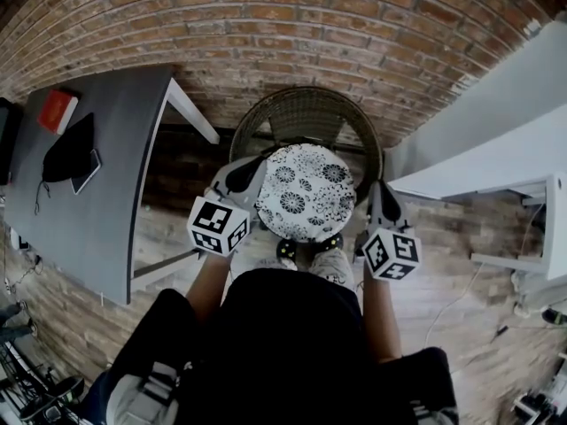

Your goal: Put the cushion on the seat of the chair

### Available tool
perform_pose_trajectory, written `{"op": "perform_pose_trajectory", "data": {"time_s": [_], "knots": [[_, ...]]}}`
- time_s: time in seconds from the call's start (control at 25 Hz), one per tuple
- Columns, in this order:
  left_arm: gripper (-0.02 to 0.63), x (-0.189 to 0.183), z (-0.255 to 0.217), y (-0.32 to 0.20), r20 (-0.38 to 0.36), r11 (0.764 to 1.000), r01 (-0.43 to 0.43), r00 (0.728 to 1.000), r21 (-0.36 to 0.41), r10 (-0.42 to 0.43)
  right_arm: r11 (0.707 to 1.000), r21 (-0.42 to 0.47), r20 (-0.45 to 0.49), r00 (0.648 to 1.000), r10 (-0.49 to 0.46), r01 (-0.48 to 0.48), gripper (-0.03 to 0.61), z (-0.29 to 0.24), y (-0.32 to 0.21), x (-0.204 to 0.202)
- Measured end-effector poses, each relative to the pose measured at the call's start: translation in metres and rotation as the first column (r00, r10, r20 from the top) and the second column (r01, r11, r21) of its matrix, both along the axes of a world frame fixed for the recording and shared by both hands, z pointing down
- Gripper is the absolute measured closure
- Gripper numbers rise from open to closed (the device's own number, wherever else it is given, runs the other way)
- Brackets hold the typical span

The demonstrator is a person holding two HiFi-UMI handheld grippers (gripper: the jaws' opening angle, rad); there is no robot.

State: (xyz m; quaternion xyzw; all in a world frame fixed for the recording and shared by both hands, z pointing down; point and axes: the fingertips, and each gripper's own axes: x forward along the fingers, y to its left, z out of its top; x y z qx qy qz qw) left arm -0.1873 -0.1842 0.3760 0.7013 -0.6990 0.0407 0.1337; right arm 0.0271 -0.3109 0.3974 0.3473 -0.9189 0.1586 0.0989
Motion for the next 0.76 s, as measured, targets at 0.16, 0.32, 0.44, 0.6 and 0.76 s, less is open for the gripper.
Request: {"op": "perform_pose_trajectory", "data": {"time_s": [0.16, 0.32, 0.44, 0.6, 0.76], "knots": [[0.609, 0.000, 0.002, -0.003, 0.001, 1.000, 0.000, 1.000, -0.005, 0.000, 1.000, -0.008, -0.005, 1.000, 0.004, -0.004, 0.578, 0.004, -0.002, 0.001], [0.609, 0.000, 0.004, -0.006, 0.000, 1.000, -0.005, 1.000, -0.011, 0.005, 1.000, -0.006, -0.017, 1.000, 0.008, -0.008, 0.579, 0.006, -0.004, 0.003], [0.609, 0.001, 0.005, -0.010, 0.000, 1.000, -0.008, 1.000, -0.013, 0.008, 1.000, -0.010, -0.020, 1.000, 0.012, -0.012, 0.578, 0.006, -0.006, 0.004], [0.609, 0.001, 0.005, -0.011, 0.001, 1.000, -0.009, 1.000, -0.013, 0.009, 1.000, -0.015, -0.019, 1.000, 0.016, -0.016, 0.578, 0.007, -0.008, 0.004], [0.609, 0.000, 0.007, -0.010, 0.000, 1.000, -0.008, 1.000, -0.020, 0.008, 1.000, -0.012, -0.020, 1.000, 0.014, -0.015, 0.579, 0.009, -0.008, 0.003]]}}
